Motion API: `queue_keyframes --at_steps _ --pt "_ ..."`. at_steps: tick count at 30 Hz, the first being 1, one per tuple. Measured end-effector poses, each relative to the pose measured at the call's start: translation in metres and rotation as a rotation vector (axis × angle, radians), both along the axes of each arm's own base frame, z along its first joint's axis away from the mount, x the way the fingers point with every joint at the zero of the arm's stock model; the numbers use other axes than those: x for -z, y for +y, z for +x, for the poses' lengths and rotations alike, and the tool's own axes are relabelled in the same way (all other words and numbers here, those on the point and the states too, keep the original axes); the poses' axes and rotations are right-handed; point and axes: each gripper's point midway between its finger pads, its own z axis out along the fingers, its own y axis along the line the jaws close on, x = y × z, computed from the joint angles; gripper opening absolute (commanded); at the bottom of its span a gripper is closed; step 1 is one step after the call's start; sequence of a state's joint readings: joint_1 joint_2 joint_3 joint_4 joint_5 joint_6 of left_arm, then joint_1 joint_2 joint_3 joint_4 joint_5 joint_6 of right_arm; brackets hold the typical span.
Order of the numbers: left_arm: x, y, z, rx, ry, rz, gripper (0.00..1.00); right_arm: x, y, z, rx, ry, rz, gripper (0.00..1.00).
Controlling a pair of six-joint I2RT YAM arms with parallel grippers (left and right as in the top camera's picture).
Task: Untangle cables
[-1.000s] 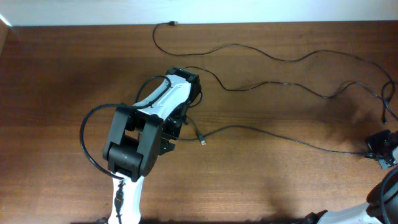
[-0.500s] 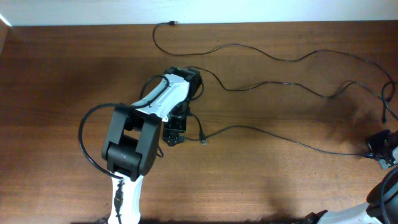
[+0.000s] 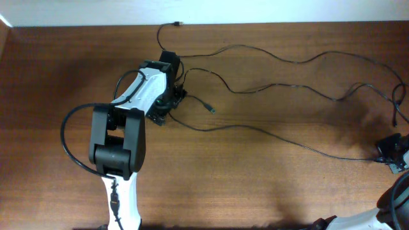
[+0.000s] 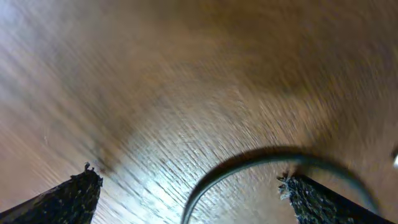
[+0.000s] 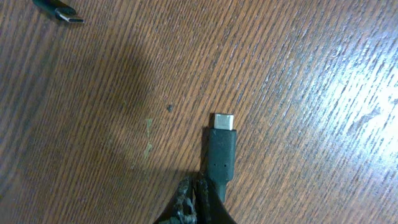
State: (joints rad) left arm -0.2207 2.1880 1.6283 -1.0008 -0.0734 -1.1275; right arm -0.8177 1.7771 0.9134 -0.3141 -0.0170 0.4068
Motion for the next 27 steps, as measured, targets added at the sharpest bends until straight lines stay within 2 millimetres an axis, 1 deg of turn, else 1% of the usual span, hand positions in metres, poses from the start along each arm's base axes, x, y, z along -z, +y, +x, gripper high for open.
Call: queue_keyframes --at_steps 2,5,6,7,10,13,14,15,17,18,21,23,25,27 --pt "0.0 0.006 0.001 0.122 0.002 0.042 0.99 0.0 0.0 0.0 0.0 0.0 0.0 0.05" --pt "-0.002 0.017 0.003 0.186 0.004 0.107 0.99 0.0 0.0 0.0 0.0 0.0 0.0 0.05" --pt "-0.003 0.021 0.001 0.168 0.012 0.117 0.99 0.0 0.0 0.0 0.0 0.0 0.0 0.05" --pt "-0.003 0.028 -0.005 0.112 0.032 0.133 0.99 0.0 0.0 0.0 0.0 0.0 0.0 0.05" --pt "-0.006 0.054 -0.02 -0.091 0.085 0.166 0.99 0.0 0.0 0.0 0.0 0.0 0.0 0.05" --pt "-0.009 0.075 -0.038 -0.19 0.155 0.191 0.99 0.0 0.0 0.0 0.0 0.0 0.0 0.05" --pt "-0.011 0.079 -0.046 -0.217 0.184 0.203 0.99 0.0 0.0 0.0 0.0 0.0 0.0 0.05" --pt "-0.016 0.085 -0.063 -0.265 0.243 0.239 0.99 0.0 0.0 0.0 0.001 0.0 0.0 0.05" --pt "-0.025 0.094 -0.084 -0.367 0.306 0.312 0.99 0.0 0.0 0.0 0.0 0.0 0.0 0.05" --pt "-0.028 0.096 -0.089 -0.402 0.316 0.337 0.99 0.0 0.0 0.0 0.0 0.0 0.0 0.05" --pt "-0.033 0.101 -0.096 -0.453 0.325 0.382 0.99 0.0 0.0 0.0 0.0 0.0 0.0 0.05" --pt "-0.034 0.103 -0.097 -0.464 0.323 0.397 0.99 0.0 0.0 0.0 0.0 0.0 0.0 0.05" --pt "-0.034 0.105 -0.095 -0.473 0.31 0.407 0.99 0.0 0.0 0.0 0.0 0.0 0.0 0.05" --pt "-0.032 0.105 -0.089 -0.481 0.279 0.407 0.99 0.0 0.0 0.0 0.0 0.0 0.0 0.05"
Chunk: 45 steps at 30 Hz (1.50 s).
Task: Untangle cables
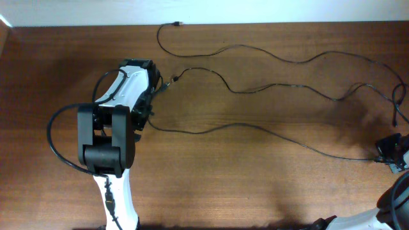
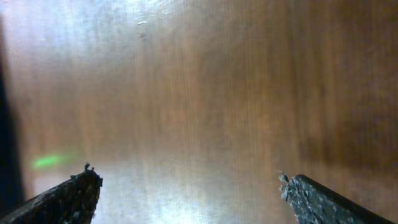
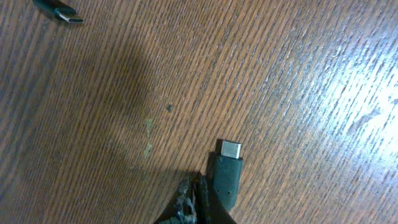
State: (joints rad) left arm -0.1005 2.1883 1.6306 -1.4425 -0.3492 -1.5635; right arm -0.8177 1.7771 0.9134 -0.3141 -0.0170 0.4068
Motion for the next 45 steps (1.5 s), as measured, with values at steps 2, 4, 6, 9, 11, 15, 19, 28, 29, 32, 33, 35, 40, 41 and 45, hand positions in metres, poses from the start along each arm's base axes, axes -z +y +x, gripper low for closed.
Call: queue_keyframes --at_steps 2,4,6,9,11,15,19,28,29,32,33,35,40,41,45 --pt "0.003 0.001 0.008 0.001 -0.039 0.006 0.99 0.0 0.0 0.0 0.0 0.0 0.0 0.05" --pt "0.005 0.002 0.016 0.014 -0.067 0.008 0.99 0.0 0.0 0.0 0.0 0.0 0.0 0.05" --pt "0.005 0.002 0.024 0.059 -0.081 0.0 0.99 0.0 0.0 0.0 0.0 0.0 0.0 0.05" --pt "-0.008 0.003 0.046 0.202 -0.094 -0.033 0.99 -0.001 0.005 0.004 -0.035 -0.018 0.018 0.25" --pt "-0.024 0.004 0.066 0.344 -0.103 -0.058 0.99 -0.003 0.013 0.007 -0.101 -0.027 0.048 0.44" --pt "-0.055 0.003 0.095 0.512 -0.138 -0.071 0.99 -0.013 0.038 0.006 -0.242 -0.008 0.125 0.82" --pt "-0.084 -0.003 0.114 0.633 -0.166 -0.075 0.99 -0.069 0.047 0.033 -0.397 -0.088 0.031 0.99" --pt "-0.121 -0.037 0.138 0.833 -0.229 -0.068 0.99 -0.208 0.15 0.079 -0.796 -0.24 -0.164 0.99" --pt "-0.121 -0.041 0.138 0.844 -0.228 -0.069 0.99 -0.213 0.162 0.078 -0.828 -0.245 -0.165 0.99" --pt "-0.121 -0.045 0.138 0.856 -0.227 -0.071 0.99 -0.218 0.202 0.072 -0.934 -0.241 -0.141 0.98" --pt "-0.121 -0.045 0.138 0.855 -0.227 -0.071 0.99 -0.218 0.21 0.072 -0.957 -0.239 -0.132 0.99" --pt "-0.121 -0.045 0.138 0.855 -0.227 -0.07 0.99 -0.215 0.223 0.071 -0.996 -0.23 -0.115 0.99" --pt "-0.121 -0.045 0.138 0.855 -0.227 -0.07 0.99 -0.21 0.23 0.073 -1.017 -0.219 -0.101 0.99" --pt "-0.121 -0.045 0.138 0.856 -0.226 -0.071 0.99 -0.208 0.23 0.074 -1.017 -0.214 -0.097 0.99" --pt "-0.121 -0.045 0.138 0.858 -0.225 -0.071 0.99 -0.205 0.23 0.075 -1.017 -0.207 -0.09 0.99"
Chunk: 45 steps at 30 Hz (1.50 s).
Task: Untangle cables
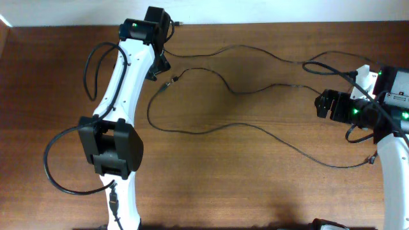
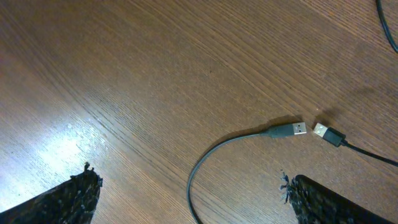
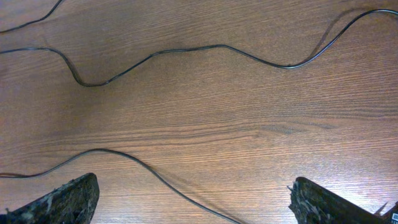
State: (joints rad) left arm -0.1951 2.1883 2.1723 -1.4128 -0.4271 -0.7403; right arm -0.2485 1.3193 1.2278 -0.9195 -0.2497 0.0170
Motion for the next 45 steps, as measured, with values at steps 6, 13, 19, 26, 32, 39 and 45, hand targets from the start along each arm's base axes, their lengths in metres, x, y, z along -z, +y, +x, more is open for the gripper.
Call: queue_keyframes --at_steps 6,13,19,26,32,39,45 --pt "0.0 0.0 0.0 0.0 0.0 0.0 0.99 0.0 0.0 0.0 0.0 0.0 0.0 0.99" --pt "0.0 0.0 0.0 0.0 0.0 0.0 0.99 0.0 0.0 0.0 0.0 0.0 0.0 0.99" --pt "0.0 0.0 0.0 0.0 0.0 0.0 0.99 0.0 0.0 0.0 0.0 0.0 0.0 0.99" --pt "0.0 0.0 0.0 0.0 0.0 0.0 0.99 0.0 0.0 0.0 0.0 0.0 0.0 0.99" --pt "0.0 0.0 0.0 0.0 0.0 0.0 0.99 0.0 0.0 0.0 0.0 0.0 0.0 0.99" --pt "-0.008 -0.009 0.038 0.003 -0.168 -0.045 0.99 0.0 0.0 0.0 0.0 0.0 0.0 0.99" --pt "-0.058 -0.016 0.061 0.009 -0.375 -0.1 0.99 0.0 0.0 0.0 0.0 0.0 0.0 0.99"
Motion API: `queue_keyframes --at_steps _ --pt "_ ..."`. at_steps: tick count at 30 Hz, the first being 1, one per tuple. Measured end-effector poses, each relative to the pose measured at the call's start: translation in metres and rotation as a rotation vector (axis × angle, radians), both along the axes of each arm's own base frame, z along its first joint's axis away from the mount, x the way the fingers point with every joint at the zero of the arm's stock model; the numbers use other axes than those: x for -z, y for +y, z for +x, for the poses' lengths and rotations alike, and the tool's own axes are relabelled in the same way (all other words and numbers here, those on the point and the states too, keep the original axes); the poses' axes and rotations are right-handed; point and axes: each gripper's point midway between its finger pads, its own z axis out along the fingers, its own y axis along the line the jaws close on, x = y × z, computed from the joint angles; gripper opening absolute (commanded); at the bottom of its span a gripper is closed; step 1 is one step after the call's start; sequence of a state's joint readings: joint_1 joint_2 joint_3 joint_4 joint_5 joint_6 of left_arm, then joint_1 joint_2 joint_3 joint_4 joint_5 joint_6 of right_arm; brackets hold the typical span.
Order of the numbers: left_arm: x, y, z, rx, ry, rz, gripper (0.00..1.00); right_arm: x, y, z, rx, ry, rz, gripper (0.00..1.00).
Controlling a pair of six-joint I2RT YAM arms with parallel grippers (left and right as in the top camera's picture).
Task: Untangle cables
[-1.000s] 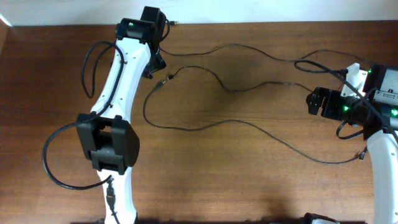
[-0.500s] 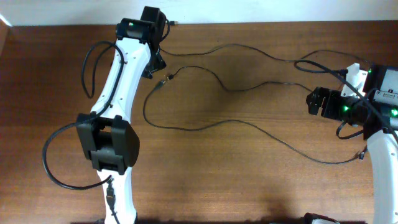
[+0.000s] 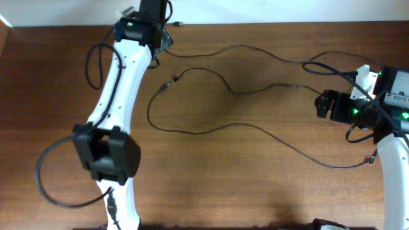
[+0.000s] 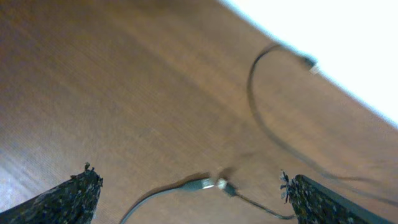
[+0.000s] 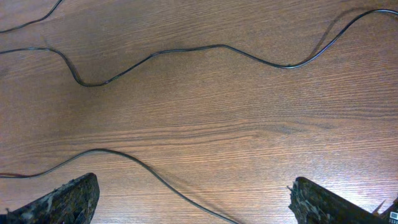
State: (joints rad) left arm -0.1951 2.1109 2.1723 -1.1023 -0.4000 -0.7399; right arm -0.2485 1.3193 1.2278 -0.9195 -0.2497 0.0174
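Three thin black cables lie spread across the brown table [image 3: 243, 185]. The far cable [image 3: 268, 54] starts at a plug [image 4: 310, 64] by the back edge. The middle cable [image 3: 223, 83] and the near cable [image 3: 255, 128] end in two plugs [image 4: 211, 184] almost tip to tip. My left gripper [image 3: 156, 29] hangs open high above them at the back left; its fingers [image 4: 74, 196] hold nothing. My right gripper [image 3: 326, 103] hovers open over the right part of the table, with the middle cable [image 5: 186, 51] and the near cable [image 5: 143, 168] below it.
A white wall [image 4: 348, 37] borders the table's back edge. The near cable's right-hand plug [image 3: 370, 160] lies loose beside the right arm's base [image 3: 393, 147]. The cables bunch together at the far right [image 3: 358, 86].
My left gripper has moved farther back toward the wall and tilted up, so the far cable's plug and the wall now show. The right arm and the cables are unchanged.
First my left gripper was low and open over the cables at the centre left, while my right was shut on a USB-C plug at the right edge. Then the near cable's left end lay farther left. Later both grippers were raised and open, the plug released.
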Motion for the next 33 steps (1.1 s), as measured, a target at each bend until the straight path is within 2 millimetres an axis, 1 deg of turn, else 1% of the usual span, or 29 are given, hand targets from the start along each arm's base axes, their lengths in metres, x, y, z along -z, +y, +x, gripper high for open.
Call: queue_keyframes --at_steps 2,4,7,10,13,14,15,16,17,18,20,23,27,29,31,33 --pt "-0.03 0.0 0.0 0.001 -0.084 -0.016 1.0 0.0 0.0 0.0 0.0 0.0 0.0 0.99" --pt "-0.066 0.0 0.002 0.012 -0.206 -0.03 0.99 0.0 0.0 0.0 0.0 0.001 0.0 0.99" --pt "-0.122 0.002 -0.01 0.038 -0.426 -0.047 0.99 0.0 0.0 0.0 0.0 0.0 0.0 0.99" --pt "-0.141 0.005 -0.026 0.065 -0.582 -0.039 0.99 0.0 0.0 0.0 0.0 0.001 0.0 0.99" --pt "-0.15 0.01 -0.051 0.092 -0.769 -0.021 0.99 0.0 0.0 0.0 0.0 0.001 0.0 0.99" --pt "-0.152 0.013 -0.062 0.097 -0.846 -0.016 0.99 0.0 0.0 0.0 0.0 0.0 0.0 0.99" --pt "-0.151 0.018 -0.085 0.1 -0.923 -0.003 0.99 0.0 0.0 0.0 0.0 0.001 0.0 0.99" --pt "-0.158 0.021 -0.097 0.094 -1.002 -0.001 0.99 0.0 0.0 0.0 0.0 0.002 0.001 0.99" --pt "-0.156 0.026 -0.111 0.085 -1.046 0.0 0.99 0.0 0.0 0.0 -0.001 0.0 0.0 0.99" --pt "-0.146 0.036 -0.13 0.064 -1.08 0.009 0.99 0.0 0.0 0.0 -0.001 0.0 0.0 0.99" --pt "-0.129 0.056 -0.16 0.021 -1.105 0.035 0.99 0.0 0.0 0.0 -0.001 0.0 -0.001 0.99" --pt "-0.106 0.078 -0.193 -0.027 -1.109 0.071 0.99 0.001 0.0 0.0 -0.002 0.004 0.0 0.99" --pt "-0.088 0.098 -0.237 -0.086 -1.161 0.104 0.99 0.001 0.0 0.0 -0.002 0.002 -0.001 0.99" --pt "-0.077 0.105 -0.253 -0.11 -1.184 0.117 0.99 0.001 0.0 0.0 -0.002 0.004 -0.001 0.99" --pt "-0.061 0.11 -0.262 -0.126 -1.185 0.128 0.99 0.001 0.0 0.0 -0.002 0.004 0.0 0.99" --pt "-0.042 0.114 -0.268 -0.138 -1.169 0.137 0.99 0.001 0.0 0.0 -0.002 0.004 0.0 0.99"
